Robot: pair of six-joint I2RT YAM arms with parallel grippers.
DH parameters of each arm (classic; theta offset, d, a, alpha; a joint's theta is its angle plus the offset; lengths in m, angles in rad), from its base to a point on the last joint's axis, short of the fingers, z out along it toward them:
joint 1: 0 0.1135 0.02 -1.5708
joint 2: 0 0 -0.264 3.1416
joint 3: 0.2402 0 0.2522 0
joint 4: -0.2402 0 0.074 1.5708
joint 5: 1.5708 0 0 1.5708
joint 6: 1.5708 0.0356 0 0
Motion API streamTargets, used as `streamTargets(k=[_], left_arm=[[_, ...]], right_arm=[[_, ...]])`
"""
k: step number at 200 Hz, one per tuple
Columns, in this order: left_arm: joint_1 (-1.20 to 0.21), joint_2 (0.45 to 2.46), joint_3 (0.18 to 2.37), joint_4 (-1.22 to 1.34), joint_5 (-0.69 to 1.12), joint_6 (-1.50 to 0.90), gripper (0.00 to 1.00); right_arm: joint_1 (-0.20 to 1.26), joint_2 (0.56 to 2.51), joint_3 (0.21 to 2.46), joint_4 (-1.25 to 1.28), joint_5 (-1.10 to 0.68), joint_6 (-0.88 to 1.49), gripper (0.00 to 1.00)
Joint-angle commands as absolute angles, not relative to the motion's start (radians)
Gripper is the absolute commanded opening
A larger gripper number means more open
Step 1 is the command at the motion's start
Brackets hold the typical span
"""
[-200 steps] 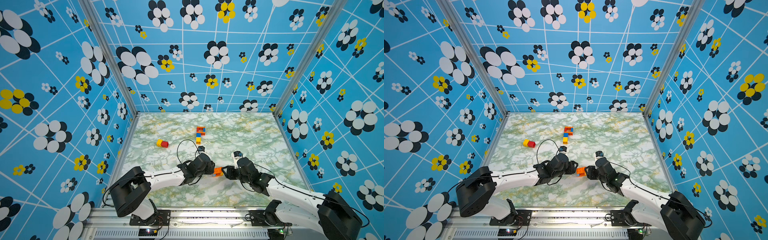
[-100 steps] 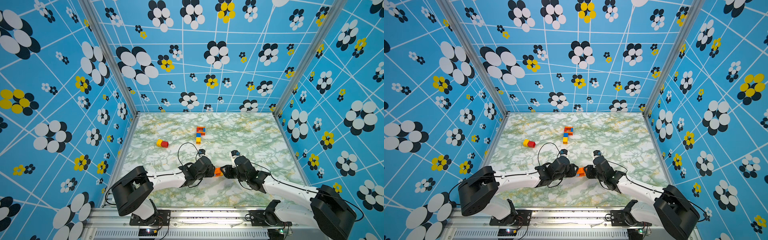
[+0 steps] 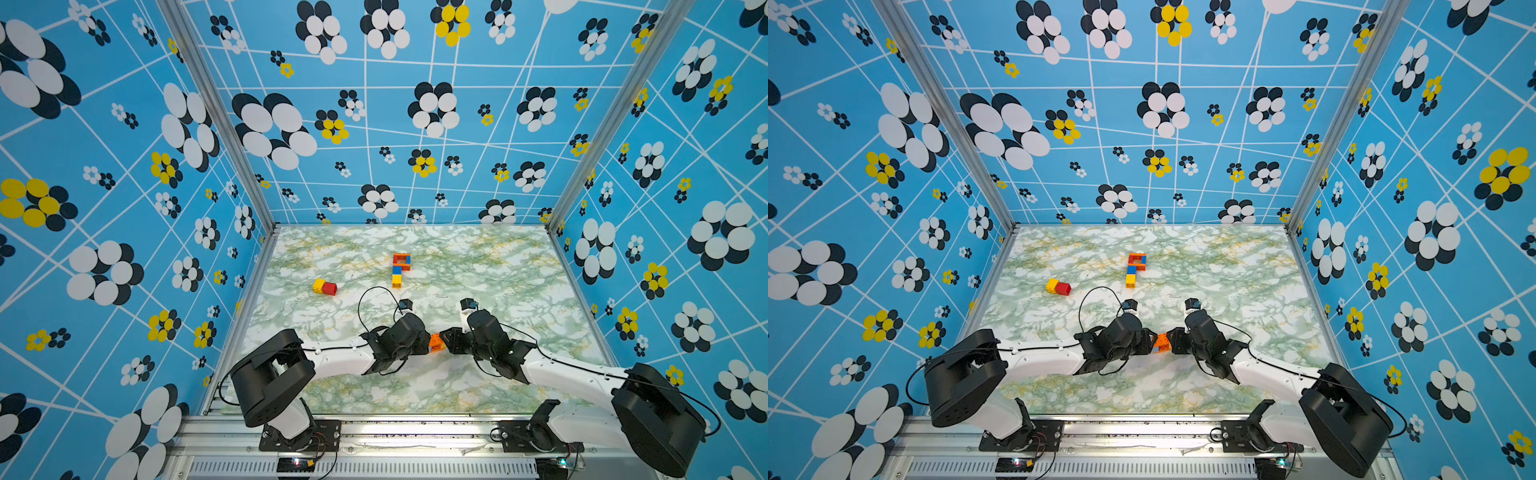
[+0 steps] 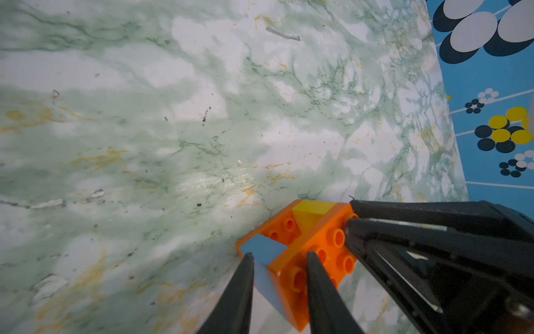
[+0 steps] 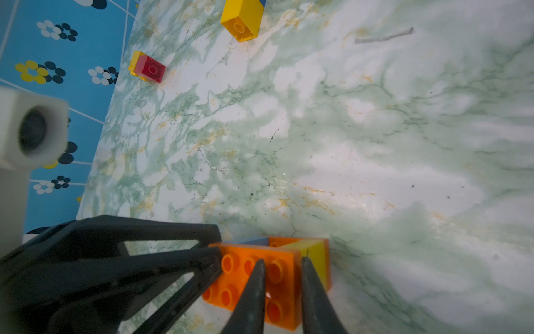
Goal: Assemble the letter p with lego
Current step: Assemble the lego brick with the lego brick.
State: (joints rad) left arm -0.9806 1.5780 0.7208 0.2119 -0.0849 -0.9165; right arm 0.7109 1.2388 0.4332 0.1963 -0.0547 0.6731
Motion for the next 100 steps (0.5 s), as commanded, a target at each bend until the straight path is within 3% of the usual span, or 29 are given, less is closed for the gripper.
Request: streamTargets(k=[1,100], left_arm=[[-0.992,1.642,0.7,0.14,-0.067,-0.898,0.32],[-0.991,1.647,0.776,0.094,-0.058,-0.841,0.37]], right_arm=[[0.722,1.24,0.385,0.138,-0.078,0.69,0.22],[0.724,1.146,0.438,0.052,-0.053,0.68,0.34]])
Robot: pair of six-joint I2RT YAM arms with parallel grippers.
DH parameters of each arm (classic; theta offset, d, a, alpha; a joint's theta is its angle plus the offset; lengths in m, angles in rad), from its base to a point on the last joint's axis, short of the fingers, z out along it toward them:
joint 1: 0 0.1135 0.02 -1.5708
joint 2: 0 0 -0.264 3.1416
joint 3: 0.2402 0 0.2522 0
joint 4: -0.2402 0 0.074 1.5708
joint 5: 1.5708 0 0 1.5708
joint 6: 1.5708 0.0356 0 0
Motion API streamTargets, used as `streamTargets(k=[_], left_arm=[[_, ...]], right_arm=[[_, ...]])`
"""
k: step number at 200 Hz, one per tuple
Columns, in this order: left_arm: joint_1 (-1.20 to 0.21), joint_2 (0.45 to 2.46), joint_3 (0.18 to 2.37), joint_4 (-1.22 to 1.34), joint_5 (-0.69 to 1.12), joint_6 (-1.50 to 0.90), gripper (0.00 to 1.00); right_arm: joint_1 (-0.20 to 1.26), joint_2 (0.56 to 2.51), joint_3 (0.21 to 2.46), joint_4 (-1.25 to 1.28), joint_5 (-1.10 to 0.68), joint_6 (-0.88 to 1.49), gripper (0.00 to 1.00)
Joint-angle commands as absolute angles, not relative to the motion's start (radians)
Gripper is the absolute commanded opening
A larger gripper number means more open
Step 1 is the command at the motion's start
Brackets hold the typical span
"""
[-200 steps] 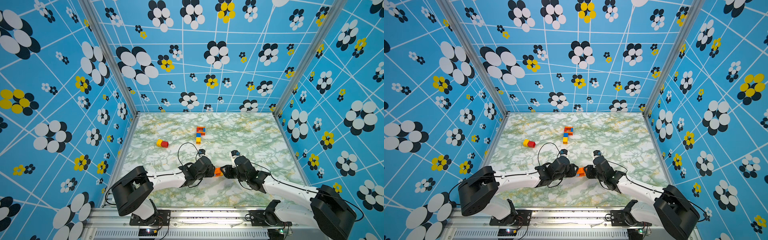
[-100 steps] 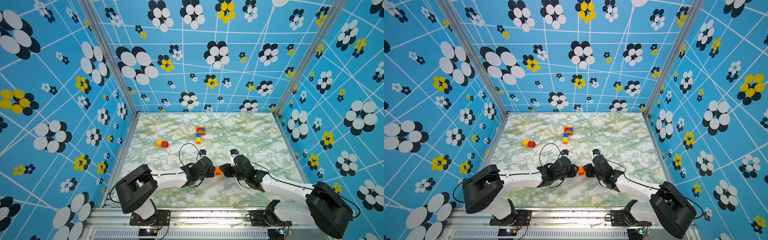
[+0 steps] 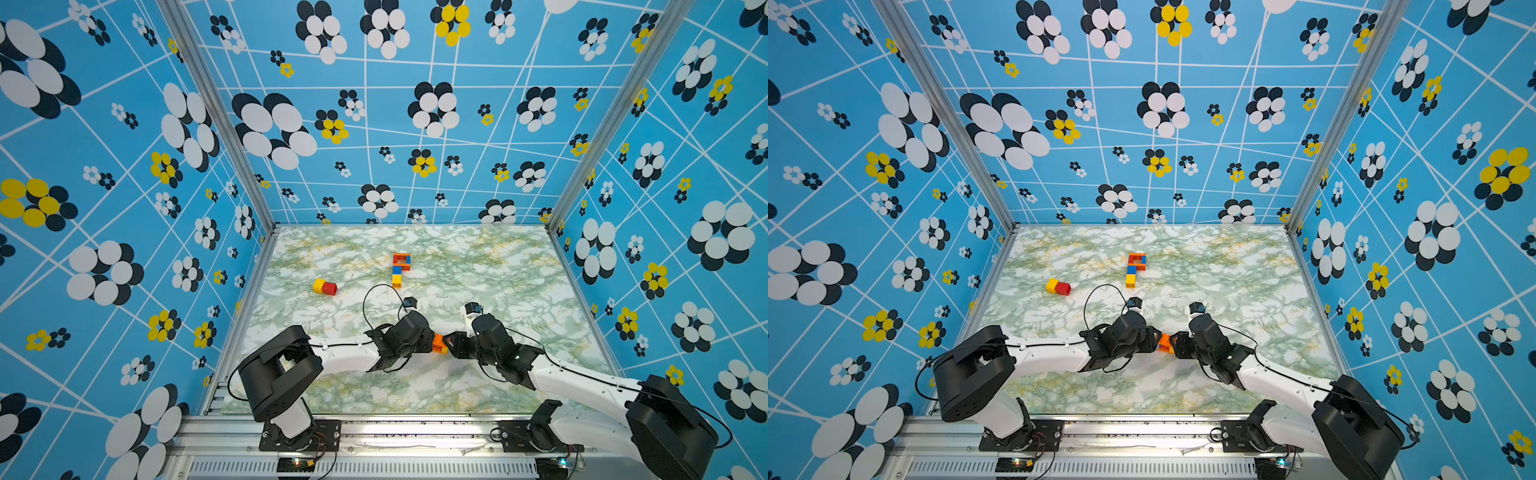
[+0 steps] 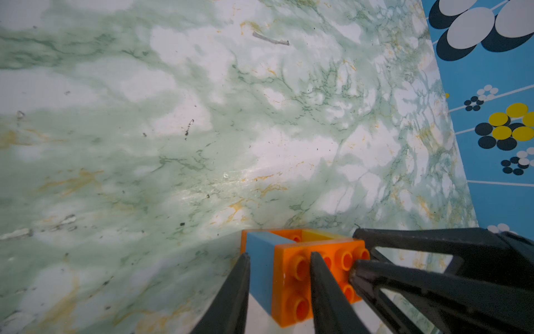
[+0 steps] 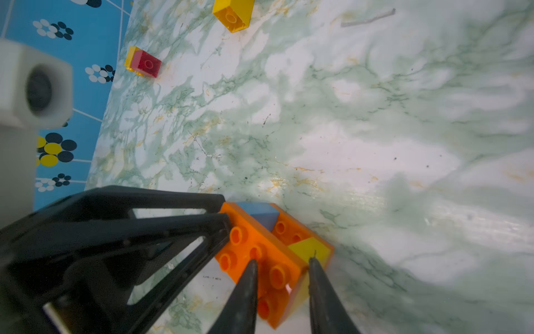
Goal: Assemble the letter p with lego
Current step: Assemble the lego brick with the lego brick, then pick up the lego brick from the center of the board.
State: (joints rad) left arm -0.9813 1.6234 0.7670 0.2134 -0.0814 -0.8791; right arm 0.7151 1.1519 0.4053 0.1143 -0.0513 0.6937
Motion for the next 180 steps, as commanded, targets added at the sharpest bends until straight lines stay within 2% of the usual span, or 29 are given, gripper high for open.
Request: streamTargets(k=[1,50,55,84,124,151,180], left_arm=[[-0.991,1.647,0.777,0.093,-0.059,-0.841,0.37],[-0.977,1.583,0.835,-0.001,-0.075,-0.796,0.42],[-0.971,1.573,0.836,-0.006,-0.077,-0.793,0.47],[-0.894,1.488,0.85,-0.103,-0.088,-0.741,0.53],[-0.681,1.378,0.888,-0.348,-0.183,-0.627,0.61],[-0.477,1.355,0.862,-0.358,-0.192,-0.612,0.64],[-0.324,1.434,0.88,-0.323,-0.196,-0.594,0.68]], right_arm=[[0.724,1.146,0.438,0.052,-0.052,0.68,0.34],[0.724,1.128,0.486,0.017,-0.044,0.684,0.41],[0.724,1.121,0.489,0.009,-0.039,0.68,0.42],[0.724,1.08,0.503,-0.034,-0.04,0.658,0.44],[0.724,0.982,0.493,-0.113,-0.018,0.638,0.47],[0.724,0.894,0.467,-0.149,-0.008,0.637,0.49],[0.724,0.796,0.439,-0.198,0.003,0.635,0.51]])
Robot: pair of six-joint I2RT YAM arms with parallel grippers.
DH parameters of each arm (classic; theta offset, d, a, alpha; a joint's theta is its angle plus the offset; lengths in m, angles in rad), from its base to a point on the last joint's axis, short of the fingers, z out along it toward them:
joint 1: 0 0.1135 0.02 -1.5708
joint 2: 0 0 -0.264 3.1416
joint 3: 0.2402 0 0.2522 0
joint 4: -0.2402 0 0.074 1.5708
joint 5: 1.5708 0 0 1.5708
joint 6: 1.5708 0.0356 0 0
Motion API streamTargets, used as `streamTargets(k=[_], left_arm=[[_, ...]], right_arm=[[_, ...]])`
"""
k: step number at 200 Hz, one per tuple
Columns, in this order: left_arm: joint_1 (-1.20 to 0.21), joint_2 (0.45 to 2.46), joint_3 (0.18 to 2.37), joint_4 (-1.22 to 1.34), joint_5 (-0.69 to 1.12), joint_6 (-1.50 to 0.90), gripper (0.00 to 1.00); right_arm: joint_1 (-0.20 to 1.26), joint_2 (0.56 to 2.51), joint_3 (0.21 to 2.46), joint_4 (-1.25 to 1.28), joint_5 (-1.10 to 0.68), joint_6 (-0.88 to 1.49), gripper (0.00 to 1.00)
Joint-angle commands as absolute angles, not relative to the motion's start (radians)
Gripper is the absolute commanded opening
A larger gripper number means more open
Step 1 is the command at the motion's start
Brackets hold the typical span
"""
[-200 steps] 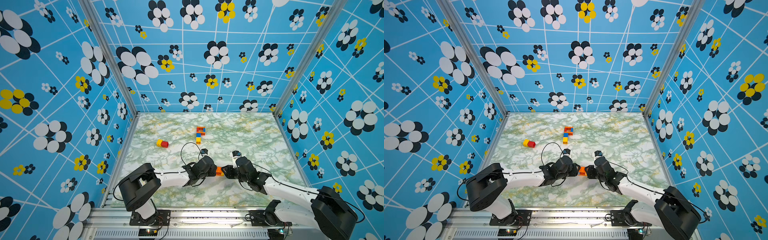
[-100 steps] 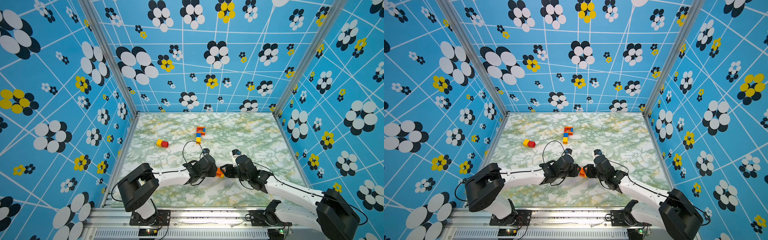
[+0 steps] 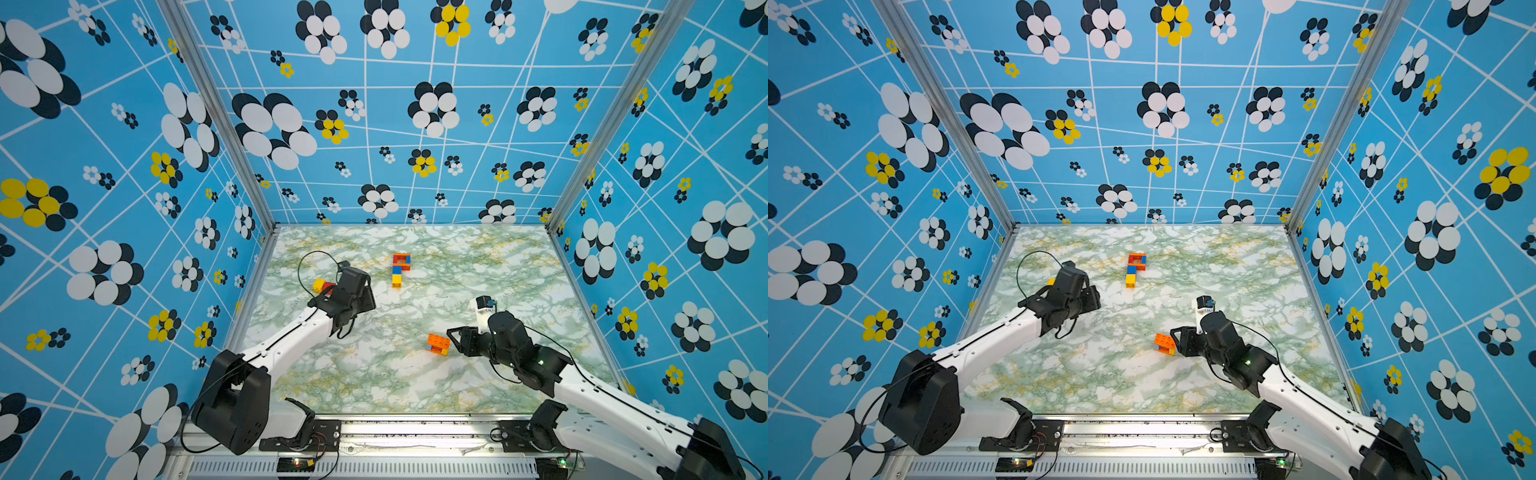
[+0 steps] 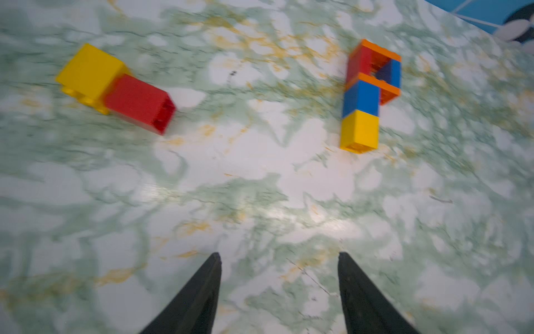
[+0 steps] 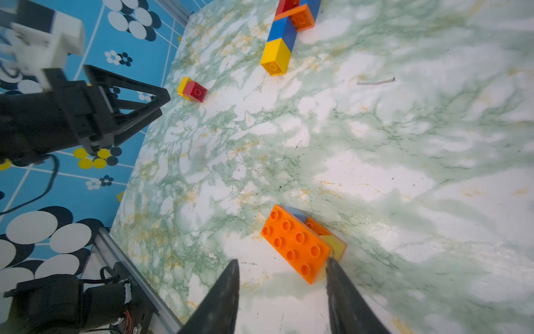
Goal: Assemble the letter p with lego
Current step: Pick up the lego brick from the center of the board.
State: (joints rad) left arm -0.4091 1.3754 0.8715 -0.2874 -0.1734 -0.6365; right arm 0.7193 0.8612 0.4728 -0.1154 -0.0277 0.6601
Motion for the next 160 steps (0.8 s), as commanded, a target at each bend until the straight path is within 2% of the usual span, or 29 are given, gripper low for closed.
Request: streamTargets(k=[1,36,51,94,136,160], left_arm=[[-0.32,1.438,0.881,-0.321,-0.194,-0.594,0.68],[-0.216,1.584,0.957,-0.29,-0.171,-0.606,0.71],[-0.191,1.632,0.991,-0.299,-0.209,-0.611,0.75],[-0.146,1.741,1.058,-0.263,-0.192,-0.636,0.75],[-0.137,1.847,1.147,-0.282,-0.177,-0.649,0.71],[-0.133,1.897,1.186,-0.294,-0.19,-0.648,0.66]], right_arm=[[0.724,0.793,0.438,-0.2,0.004,0.635,0.51],[0.724,0.672,0.397,-0.269,0.022,0.633,0.54],[0.724,0.628,0.377,-0.292,0.027,0.638,0.54],[0.724,0.539,0.331,-0.325,0.034,0.659,0.56],[0.724,0.532,0.309,-0.305,0.025,0.66,0.56],[0.724,0.546,0.304,-0.28,0.012,0.663,0.57]])
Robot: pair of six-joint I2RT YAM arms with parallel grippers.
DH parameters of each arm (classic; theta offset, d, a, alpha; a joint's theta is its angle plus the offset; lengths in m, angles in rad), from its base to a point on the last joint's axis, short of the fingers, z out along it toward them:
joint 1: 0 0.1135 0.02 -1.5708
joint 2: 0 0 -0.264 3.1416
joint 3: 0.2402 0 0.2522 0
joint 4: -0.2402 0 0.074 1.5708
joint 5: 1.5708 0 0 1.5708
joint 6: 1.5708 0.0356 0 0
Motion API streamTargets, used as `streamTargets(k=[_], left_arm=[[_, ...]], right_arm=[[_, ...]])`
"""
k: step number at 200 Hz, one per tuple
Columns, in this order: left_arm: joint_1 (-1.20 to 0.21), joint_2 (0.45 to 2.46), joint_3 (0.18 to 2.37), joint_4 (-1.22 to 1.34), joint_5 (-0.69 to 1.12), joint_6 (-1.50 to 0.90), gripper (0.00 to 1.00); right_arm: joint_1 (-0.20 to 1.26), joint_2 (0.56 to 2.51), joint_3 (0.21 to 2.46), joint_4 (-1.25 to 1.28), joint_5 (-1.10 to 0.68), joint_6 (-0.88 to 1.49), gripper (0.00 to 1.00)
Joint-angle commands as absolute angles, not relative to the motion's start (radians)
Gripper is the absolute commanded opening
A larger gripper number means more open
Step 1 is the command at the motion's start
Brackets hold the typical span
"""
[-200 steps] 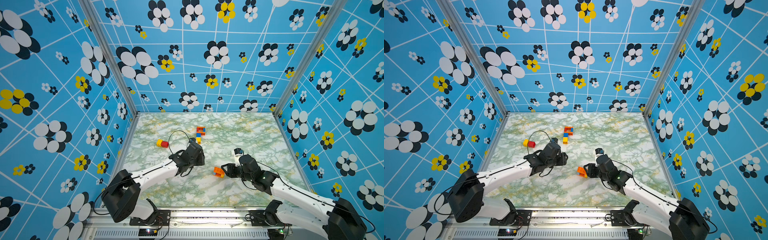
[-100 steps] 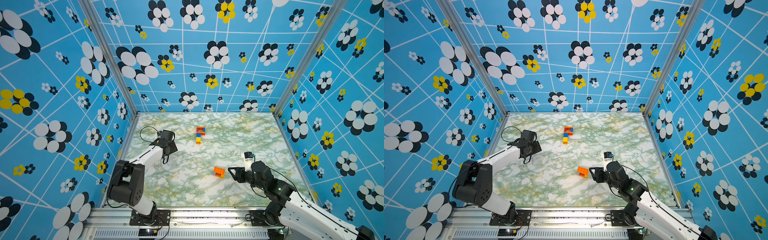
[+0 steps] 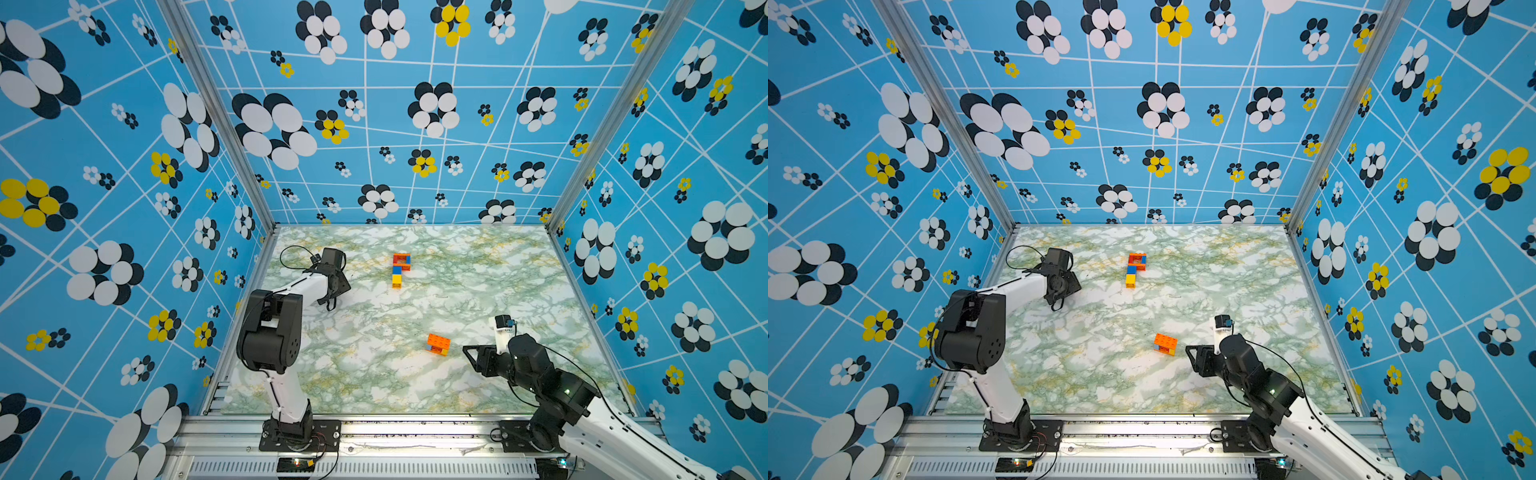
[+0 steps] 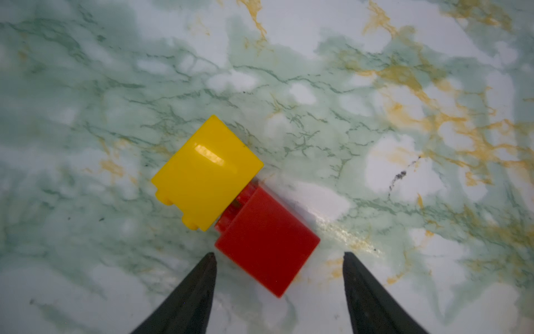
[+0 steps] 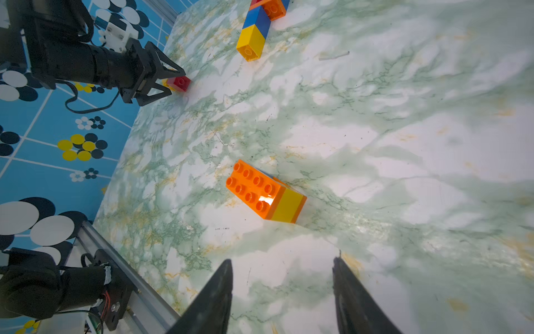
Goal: Assemble the letter p with lego
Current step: Pick up the lego brick from the center of the board, then place the lego brick at the center of the board.
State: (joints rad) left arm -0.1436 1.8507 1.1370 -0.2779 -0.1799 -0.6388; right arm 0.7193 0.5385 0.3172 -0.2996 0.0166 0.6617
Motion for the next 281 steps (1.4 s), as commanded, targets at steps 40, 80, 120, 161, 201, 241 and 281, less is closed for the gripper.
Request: streamTargets(k=[40,80,120,161,201,241,281], left_arm=[[-0.131,1.953,1.243,-0.324,-0.242,-0.617,0.62],[-0.126,1.993,1.274,-0.327,-0.226,-0.607,0.55],[-0.121,2.008,1.284,-0.325,-0.192,-0.598,0.44],[-0.132,1.918,1.202,-0.239,-0.113,-0.575,0.28],[-0.209,1.753,1.106,-0.195,0.013,-0.42,0.23],[-0.364,1.56,0.961,-0.117,0.21,-0.223,0.22],[-0.602,1.424,0.833,-0.037,0.368,-0.05,0.22]], right_arm=[[0.724,0.568,0.3,-0.256,0.001,0.66,0.57],[0.724,0.6,0.304,-0.245,0.008,0.652,0.57],[0.724,0.652,0.323,-0.215,0.007,0.656,0.57],[0.724,0.67,0.351,-0.222,0.025,0.673,0.57],[0.724,0.662,0.362,-0.226,0.047,0.727,0.57],[0.724,0.67,0.385,-0.207,0.023,0.805,0.57],[0.724,0.643,0.42,-0.18,-0.016,0.912,0.57]])
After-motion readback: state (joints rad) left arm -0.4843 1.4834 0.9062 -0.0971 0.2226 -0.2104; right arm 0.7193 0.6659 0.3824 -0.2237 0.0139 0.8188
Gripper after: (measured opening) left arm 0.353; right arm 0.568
